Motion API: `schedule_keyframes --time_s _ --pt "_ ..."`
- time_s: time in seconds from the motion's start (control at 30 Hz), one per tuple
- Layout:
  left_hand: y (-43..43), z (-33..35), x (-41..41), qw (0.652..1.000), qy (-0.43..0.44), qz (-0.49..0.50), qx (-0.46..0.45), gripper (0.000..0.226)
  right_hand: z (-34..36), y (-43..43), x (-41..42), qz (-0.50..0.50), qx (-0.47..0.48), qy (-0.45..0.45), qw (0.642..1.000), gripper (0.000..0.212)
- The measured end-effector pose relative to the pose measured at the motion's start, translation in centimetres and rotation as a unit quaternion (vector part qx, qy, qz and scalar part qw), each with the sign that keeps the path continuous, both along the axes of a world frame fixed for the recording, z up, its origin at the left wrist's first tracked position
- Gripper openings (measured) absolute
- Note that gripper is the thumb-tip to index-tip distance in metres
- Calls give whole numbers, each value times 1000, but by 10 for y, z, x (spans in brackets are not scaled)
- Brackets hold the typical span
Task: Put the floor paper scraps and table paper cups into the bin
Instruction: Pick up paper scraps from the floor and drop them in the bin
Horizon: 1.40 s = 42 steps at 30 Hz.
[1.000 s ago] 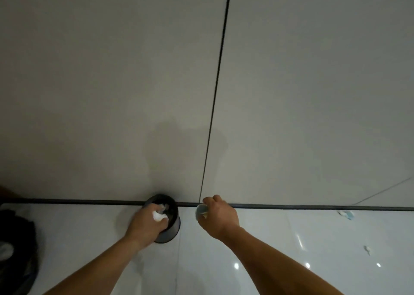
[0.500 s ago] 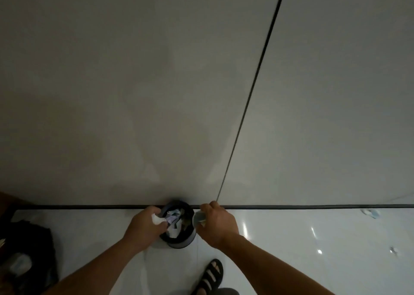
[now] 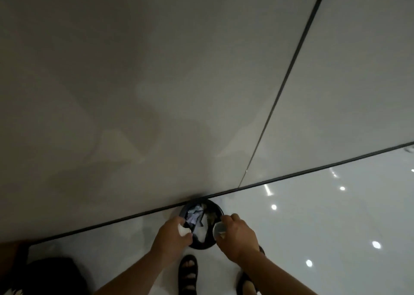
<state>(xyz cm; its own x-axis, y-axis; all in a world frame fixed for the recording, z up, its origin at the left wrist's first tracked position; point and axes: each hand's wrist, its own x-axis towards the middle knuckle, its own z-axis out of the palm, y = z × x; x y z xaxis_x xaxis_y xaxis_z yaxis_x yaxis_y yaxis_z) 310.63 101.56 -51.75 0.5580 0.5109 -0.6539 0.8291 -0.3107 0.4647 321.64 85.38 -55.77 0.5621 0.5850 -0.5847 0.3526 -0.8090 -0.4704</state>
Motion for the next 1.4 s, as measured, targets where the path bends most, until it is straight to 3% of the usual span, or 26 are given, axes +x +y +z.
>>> schedule_keyframes --time_s 0.23,0.33,0.53,0.7,0.9,1.23,1.4 --pt "35 -165 22 993 -2 -113 -30 43 -159 47 -30 -101 -31 31 994 45" --pt "46 -227 19 991 -8 -129 -24 37 -216 57 -48 -123 -43 40 991 47" --pt "61 -288 -2 988 9 -154 -18 56 -265 58 -86 -221 -11 39 974 69" --pt "59 -270 -18 974 76 -212 14 63 -255 32 -116 -258 -10 43 965 70" --pt "6 -211 9 945 50 -323 29 51 -212 -35 -117 -302 -13 15 953 75" --pt "-216 -118 105 864 -23 -498 67 69 -129 -231 -71 -432 -8 -64 900 78" --pt "-343 -100 123 816 -35 -572 69 69 -111 -348 -81 -506 -28 -58 860 78"
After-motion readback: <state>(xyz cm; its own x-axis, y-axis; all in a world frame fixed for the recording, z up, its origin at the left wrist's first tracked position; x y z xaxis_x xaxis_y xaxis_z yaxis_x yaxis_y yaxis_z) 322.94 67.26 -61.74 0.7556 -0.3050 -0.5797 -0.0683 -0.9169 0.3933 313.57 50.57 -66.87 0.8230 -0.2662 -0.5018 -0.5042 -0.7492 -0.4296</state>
